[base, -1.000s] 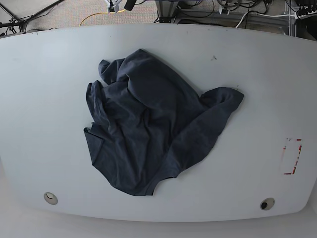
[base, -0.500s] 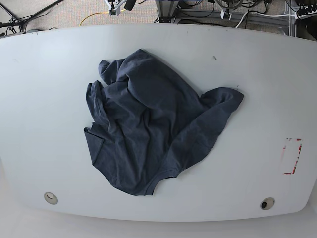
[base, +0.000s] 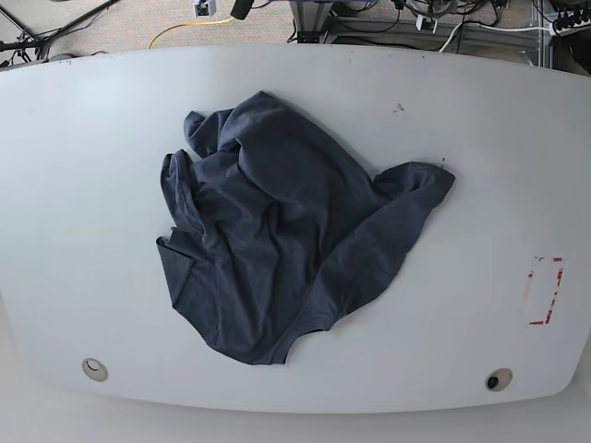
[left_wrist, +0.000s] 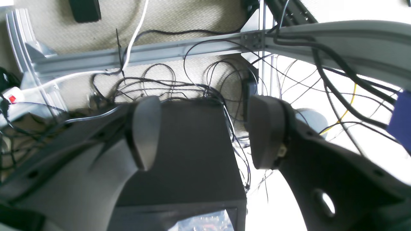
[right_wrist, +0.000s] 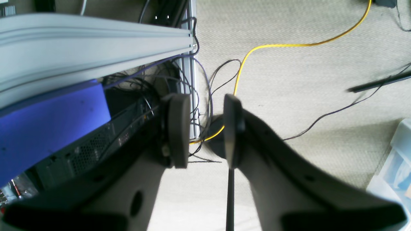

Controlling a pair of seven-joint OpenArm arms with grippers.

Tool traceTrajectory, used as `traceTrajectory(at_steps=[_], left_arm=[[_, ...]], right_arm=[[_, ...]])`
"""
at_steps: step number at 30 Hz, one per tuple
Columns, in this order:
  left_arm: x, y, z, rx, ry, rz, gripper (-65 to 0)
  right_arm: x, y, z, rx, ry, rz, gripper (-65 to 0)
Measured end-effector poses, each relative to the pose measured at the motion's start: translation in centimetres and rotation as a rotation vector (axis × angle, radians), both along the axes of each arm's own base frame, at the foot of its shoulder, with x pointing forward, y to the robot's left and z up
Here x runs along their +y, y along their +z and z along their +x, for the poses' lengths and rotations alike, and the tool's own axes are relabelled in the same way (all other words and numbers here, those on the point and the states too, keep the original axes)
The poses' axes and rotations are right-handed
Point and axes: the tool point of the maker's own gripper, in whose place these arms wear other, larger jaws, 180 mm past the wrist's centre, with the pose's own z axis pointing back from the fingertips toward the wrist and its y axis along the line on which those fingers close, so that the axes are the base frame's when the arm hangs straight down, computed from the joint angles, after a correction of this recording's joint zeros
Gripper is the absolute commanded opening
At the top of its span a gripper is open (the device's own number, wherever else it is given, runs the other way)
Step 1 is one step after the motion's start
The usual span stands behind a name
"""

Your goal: Fold the T-shirt properly

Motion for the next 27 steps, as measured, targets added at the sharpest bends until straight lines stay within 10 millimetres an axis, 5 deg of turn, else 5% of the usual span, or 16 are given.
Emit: traceTrajectory(at_steps=[10, 18, 27], left_arm=[[1.7, 6.2, -1.0, -0.127, -0.013, 0.050, -26.2], [0.9, 12.2, -1.0, -0.228, -0.057, 0.049, -26.2], [-0.2, 19.3, -1.2, -0.305, -0.111, 0.047, -26.2]], right_arm=[[-0.2, 5.1, -0.5, -0.083, 0.042, -0.045, -47.7], [1.9, 10.0, -0.3, -0.155, 0.159, -0.038, -47.7], [0.6, 15.2, -0.3, -0.218, 0.102, -0.002, -47.7]])
